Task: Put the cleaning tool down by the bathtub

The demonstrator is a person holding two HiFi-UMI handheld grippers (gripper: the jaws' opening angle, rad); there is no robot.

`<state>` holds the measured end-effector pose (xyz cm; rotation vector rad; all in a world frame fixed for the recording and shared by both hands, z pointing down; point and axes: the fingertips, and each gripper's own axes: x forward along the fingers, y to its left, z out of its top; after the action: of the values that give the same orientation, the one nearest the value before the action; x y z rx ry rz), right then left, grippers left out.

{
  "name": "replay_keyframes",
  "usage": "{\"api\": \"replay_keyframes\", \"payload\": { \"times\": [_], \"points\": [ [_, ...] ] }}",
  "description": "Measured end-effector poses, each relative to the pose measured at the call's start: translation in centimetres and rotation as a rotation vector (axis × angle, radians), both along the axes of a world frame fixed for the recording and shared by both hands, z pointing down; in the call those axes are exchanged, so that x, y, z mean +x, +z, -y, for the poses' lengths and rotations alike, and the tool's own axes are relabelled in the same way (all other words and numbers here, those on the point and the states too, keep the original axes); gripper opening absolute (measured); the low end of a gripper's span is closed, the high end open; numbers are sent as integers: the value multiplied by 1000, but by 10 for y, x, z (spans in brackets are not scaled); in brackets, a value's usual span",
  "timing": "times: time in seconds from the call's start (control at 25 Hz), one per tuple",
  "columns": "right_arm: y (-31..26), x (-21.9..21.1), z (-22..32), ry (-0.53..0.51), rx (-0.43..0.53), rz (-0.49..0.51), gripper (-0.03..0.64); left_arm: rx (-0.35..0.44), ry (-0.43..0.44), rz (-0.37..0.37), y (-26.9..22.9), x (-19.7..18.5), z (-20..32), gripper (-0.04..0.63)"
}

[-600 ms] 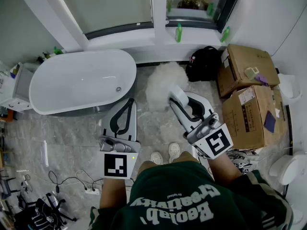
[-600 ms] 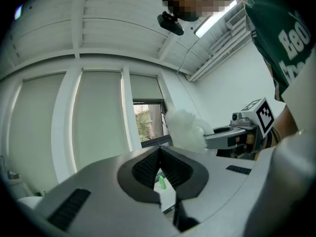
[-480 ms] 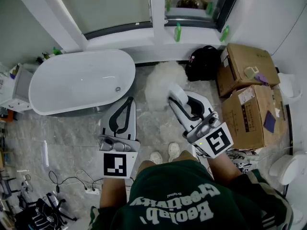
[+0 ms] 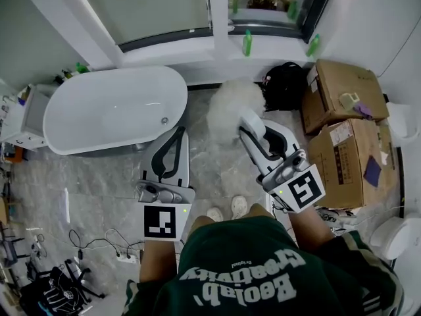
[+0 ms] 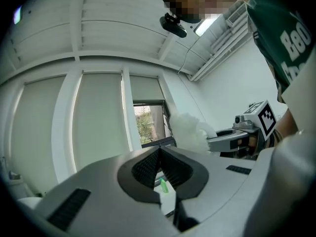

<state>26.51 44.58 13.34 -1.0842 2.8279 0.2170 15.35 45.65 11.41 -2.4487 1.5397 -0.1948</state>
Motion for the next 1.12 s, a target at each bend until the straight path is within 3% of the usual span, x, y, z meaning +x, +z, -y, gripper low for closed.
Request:
{"api": "replay_keyframes", "payload": {
  "times": [0.56,1.12],
  "points": [
    [9,42,11,-1,2,29,94,6,-59,-45,1,27,14,9],
    [17,68,33,13,-17,49,94,-15,-67,-29,8,46,35,9]
  ]
}}
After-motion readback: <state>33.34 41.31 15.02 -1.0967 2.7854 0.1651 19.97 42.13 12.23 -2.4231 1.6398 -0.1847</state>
